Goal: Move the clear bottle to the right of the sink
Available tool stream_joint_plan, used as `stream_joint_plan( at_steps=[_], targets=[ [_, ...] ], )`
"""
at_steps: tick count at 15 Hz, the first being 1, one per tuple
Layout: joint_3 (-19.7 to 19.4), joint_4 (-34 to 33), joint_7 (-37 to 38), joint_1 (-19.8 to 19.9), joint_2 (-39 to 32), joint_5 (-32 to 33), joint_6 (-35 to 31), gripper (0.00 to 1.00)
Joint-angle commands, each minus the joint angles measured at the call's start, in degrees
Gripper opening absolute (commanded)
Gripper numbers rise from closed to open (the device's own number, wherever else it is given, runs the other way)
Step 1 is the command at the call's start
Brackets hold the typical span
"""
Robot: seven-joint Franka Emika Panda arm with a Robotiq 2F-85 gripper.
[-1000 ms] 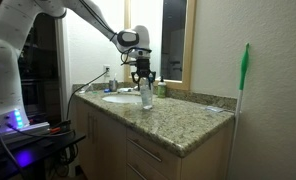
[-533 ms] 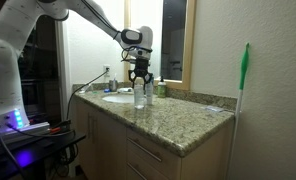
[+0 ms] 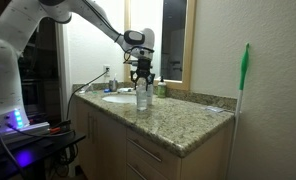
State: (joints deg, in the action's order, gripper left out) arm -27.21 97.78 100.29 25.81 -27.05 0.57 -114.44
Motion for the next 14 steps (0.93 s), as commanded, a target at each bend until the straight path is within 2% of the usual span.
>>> stream_joint_plan(
  at_steps=[1, 3, 5, 6, 9, 14],
  targets=[
    [-0.2, -2.2, -1.0, 0.2, -1.7, 2.0, 1.8, 0.89],
    [0.5, -2.0, -2.1, 0.8, -1.6, 0.7, 1.2, 1.00],
    [0.9, -1.4, -2.5, 1.1, -1.5, -0.7, -1.8, 1.00],
    [0.8, -1.2, -1.5, -0.2, 2.1, -0.7, -0.3, 1.00],
    [0.5, -1.5, -1.7, -1.3, 6.3, -0.1, -1.4, 1.00],
    [2.1, -3.9, -16.0, 1.0, 9.7, -4.6, -6.7, 1.00]
  ],
)
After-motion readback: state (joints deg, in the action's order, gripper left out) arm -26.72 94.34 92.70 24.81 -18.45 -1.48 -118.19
